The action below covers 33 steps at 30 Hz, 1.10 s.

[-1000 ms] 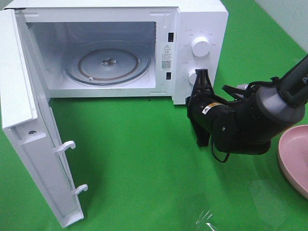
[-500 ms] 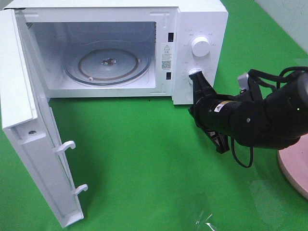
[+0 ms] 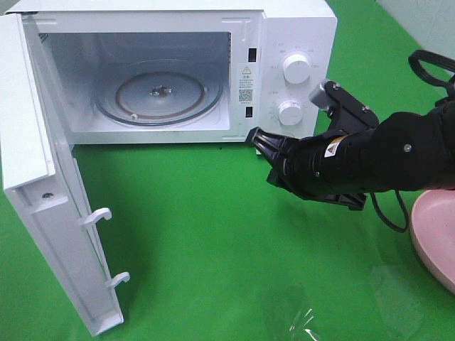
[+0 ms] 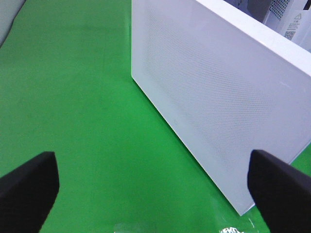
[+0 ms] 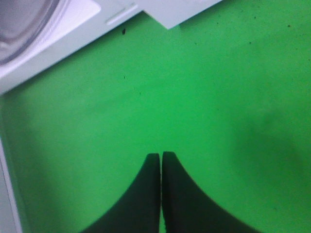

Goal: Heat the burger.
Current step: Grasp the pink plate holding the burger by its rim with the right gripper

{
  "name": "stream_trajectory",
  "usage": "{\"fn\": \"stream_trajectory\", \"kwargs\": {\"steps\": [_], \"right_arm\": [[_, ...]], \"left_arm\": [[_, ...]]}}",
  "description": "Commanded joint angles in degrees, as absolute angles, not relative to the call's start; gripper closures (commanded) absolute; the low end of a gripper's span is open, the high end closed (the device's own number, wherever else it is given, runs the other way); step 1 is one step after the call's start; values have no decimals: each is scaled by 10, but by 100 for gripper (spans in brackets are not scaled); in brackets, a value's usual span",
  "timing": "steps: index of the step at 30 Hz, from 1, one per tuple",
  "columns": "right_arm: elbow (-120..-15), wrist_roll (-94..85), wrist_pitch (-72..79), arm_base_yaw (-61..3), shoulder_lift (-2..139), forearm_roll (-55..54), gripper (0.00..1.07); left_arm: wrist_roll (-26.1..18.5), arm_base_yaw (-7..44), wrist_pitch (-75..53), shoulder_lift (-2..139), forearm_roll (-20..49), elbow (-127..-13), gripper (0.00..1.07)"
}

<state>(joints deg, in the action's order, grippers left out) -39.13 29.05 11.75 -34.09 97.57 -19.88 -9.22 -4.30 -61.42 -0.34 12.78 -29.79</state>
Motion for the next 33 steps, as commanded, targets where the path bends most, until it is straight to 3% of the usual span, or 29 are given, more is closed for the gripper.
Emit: {"fn": "stream_trajectory", "kwargs": {"steps": [1,22,24,25,26,27,28,29,30,31,32,33], "right_arm": [[-392,250,66,-339,960,-170,103],[-392,191,-305,-339,824,53,93],[-392,191,-324,-339,803,66,87],[-392,191,-338,-339,784,78,77],[-392,191,-338,-339,784,78,77],[-392,186,-355,-339,761,91,60],[-392,186,-355,-339,761,91,60],[-392,179,-365,-339,743,105,43],[-392,179,-365,-339,743,105,43],[-392,176,-376,-339,726,123,26],[-392,176,-376,-339,726,123,26],[-392,176,-382,-339,718,128,18]], "left_arm": [[-91,-41,-615,-12,129,-297,9],[-91,-41,-615,-12,129,-297,9],[-91,-41,-615,-12,129,-297,9],[-91,-41,-615,-12,129,-297,9],[-91,-41,-615,-12,129,-297,9],[-91,-41,-615,-12,129,-297,9],[-91,-41,-615,-12,129,-297,9],[-91,-41,-615,-12,129,-297,9],[-91,-41,-615,-12,129,-297,9],[-91,-41,-615,-12,129,-297,9],[-91,-41,-615,-12,129,-297,9],[-91,-41,-615,-12,129,-297,9]]}}
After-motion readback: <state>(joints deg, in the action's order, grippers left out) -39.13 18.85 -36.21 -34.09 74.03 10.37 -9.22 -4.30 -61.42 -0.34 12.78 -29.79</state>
